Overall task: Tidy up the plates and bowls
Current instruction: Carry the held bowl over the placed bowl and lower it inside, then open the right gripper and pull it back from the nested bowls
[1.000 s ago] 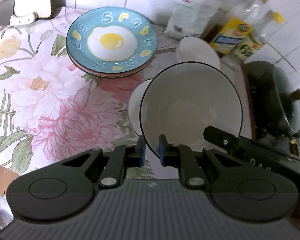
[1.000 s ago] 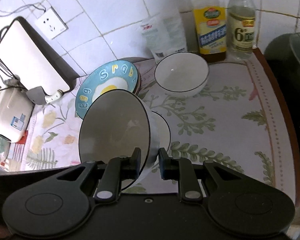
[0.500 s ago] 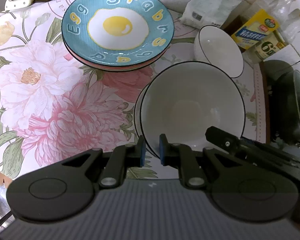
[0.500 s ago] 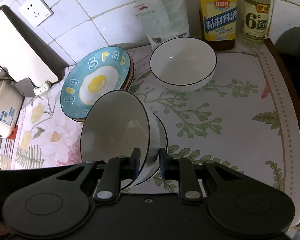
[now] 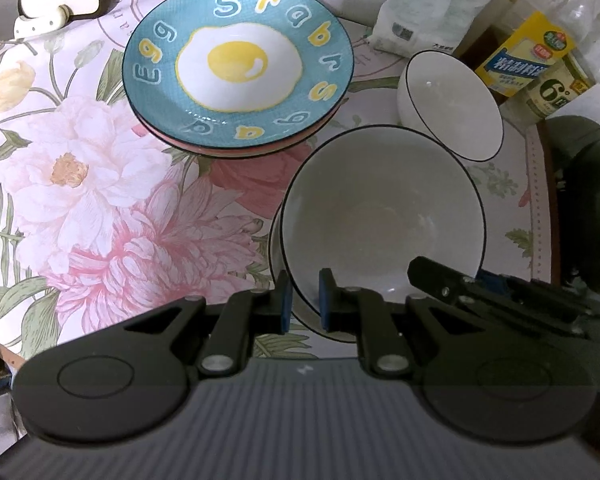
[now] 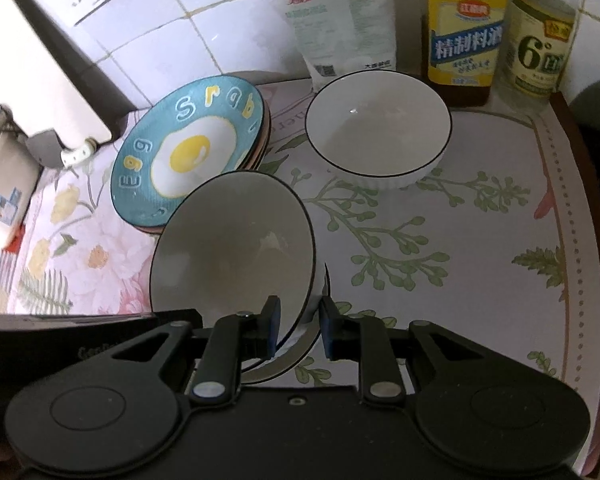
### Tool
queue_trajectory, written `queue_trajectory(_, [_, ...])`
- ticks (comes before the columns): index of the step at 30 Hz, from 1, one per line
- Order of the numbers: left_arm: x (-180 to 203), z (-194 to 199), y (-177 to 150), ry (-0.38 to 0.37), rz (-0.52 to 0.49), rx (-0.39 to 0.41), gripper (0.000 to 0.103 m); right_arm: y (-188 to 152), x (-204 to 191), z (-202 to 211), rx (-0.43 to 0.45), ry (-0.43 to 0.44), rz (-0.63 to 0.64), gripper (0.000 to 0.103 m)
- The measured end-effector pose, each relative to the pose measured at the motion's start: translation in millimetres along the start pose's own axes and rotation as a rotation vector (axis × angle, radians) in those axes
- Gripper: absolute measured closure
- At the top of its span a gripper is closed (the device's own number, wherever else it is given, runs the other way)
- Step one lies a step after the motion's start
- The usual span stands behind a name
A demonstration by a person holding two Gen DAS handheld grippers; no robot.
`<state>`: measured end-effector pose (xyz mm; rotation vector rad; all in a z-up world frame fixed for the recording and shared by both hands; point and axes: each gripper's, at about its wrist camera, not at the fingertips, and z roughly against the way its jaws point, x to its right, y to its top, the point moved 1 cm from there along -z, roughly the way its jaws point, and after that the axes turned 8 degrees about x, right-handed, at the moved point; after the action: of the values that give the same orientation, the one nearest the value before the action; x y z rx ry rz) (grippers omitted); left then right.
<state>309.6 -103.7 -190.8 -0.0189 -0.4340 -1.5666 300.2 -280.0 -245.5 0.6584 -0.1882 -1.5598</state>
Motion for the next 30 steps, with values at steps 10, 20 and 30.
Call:
queue_trajectory(10, [1, 5, -8, 0.029, 0.023, 0.002, 0.089, -6, -4, -1, 0.01, -0.028, 0.093, 0.074])
queue_trajectory(20, [4, 52, -2, -0.008, -0.012, 0.087, 0.084, -9, 12, 33, 0.089, 0.036, -0.015, 0.072])
queue_trajectory(30, [36, 117, 3, -0.059, -0.171, 0.155, 0.069, 5, 38, 101, 0.185, 0.156, -0.044, 0.071])
